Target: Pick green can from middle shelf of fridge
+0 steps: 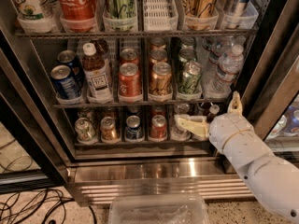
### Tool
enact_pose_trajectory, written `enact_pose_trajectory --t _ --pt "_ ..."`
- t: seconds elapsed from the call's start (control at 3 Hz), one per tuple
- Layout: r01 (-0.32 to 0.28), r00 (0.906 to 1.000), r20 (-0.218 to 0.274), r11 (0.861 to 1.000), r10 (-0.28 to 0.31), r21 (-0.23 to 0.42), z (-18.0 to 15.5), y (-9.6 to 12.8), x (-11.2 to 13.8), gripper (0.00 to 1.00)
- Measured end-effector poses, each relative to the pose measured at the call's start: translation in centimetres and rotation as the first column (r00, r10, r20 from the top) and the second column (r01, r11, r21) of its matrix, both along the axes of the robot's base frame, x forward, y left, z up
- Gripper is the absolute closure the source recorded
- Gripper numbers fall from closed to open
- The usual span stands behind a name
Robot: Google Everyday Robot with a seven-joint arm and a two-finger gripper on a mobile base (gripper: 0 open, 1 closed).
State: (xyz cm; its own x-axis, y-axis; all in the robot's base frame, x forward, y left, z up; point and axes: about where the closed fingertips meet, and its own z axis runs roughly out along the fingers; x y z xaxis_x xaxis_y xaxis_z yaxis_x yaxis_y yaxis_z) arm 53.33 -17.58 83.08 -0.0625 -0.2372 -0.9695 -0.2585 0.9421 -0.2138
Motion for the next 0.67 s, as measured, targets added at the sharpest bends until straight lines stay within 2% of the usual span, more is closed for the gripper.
enact_pose_trajectory --t 0.67 --pt "0.017 0.9998 0.003 1.0 -0.017 0.001 -0.1 -0.07 -0.5 0.0"
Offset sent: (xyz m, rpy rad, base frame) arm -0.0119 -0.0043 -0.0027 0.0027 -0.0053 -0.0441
